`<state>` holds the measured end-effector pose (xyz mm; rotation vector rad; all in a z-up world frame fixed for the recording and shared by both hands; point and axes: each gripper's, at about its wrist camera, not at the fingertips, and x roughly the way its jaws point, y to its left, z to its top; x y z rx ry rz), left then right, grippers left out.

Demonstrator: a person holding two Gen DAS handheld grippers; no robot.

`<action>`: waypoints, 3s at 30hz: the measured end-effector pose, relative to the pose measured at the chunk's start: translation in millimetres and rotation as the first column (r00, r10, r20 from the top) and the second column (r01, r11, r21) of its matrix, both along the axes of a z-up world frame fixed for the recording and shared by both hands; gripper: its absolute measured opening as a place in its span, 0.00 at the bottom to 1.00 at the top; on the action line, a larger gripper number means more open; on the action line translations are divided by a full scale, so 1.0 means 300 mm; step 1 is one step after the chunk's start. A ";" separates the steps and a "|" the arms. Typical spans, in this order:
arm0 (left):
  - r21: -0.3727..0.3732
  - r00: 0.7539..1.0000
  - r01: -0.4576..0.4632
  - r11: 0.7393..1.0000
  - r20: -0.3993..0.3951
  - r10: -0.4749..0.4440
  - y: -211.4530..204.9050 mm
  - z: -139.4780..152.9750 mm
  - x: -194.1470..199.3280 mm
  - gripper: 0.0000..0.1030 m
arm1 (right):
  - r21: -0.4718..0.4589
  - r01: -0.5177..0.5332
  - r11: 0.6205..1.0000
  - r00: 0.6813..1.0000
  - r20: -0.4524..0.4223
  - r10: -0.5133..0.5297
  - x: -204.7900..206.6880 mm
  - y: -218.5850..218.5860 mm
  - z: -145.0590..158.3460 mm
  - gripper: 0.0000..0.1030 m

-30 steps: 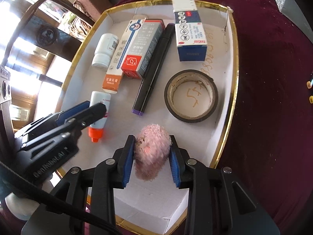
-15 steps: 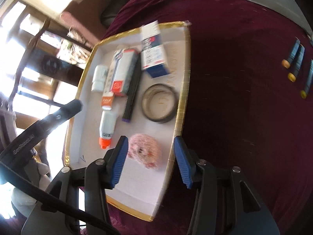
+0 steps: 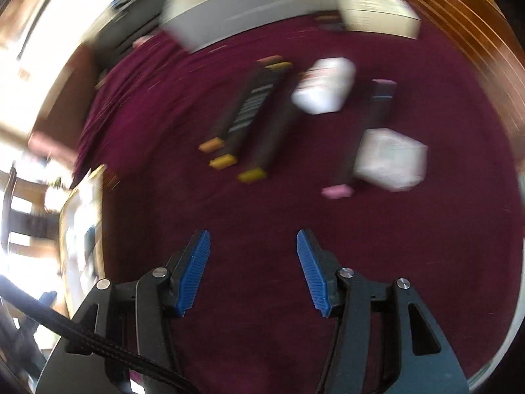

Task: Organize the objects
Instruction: 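Return both tools to the cloth and grasp the white ointment box with the right tool, then grasp a black marker with the left tool while the right tool lifts the ointment box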

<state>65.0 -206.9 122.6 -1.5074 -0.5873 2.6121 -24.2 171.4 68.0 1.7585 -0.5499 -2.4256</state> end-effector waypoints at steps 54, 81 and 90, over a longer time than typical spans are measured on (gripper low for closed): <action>-0.362 0.782 0.604 0.710 0.094 -0.617 1.245 -0.317 -0.450 0.12 | 0.032 0.043 0.999 0.997 0.055 -0.044 0.041 0.515 -0.170 0.46; -0.288 0.806 0.584 0.759 0.090 -0.585 1.063 -0.303 -0.287 0.11 | 0.211 0.000 0.978 0.997 0.080 -0.017 0.017 0.435 -0.176 0.47; -0.171 0.867 0.496 0.851 0.049 -0.496 0.869 -0.220 -0.241 0.11 | 0.161 0.013 0.987 0.998 0.055 -0.023 0.049 0.431 -0.147 0.43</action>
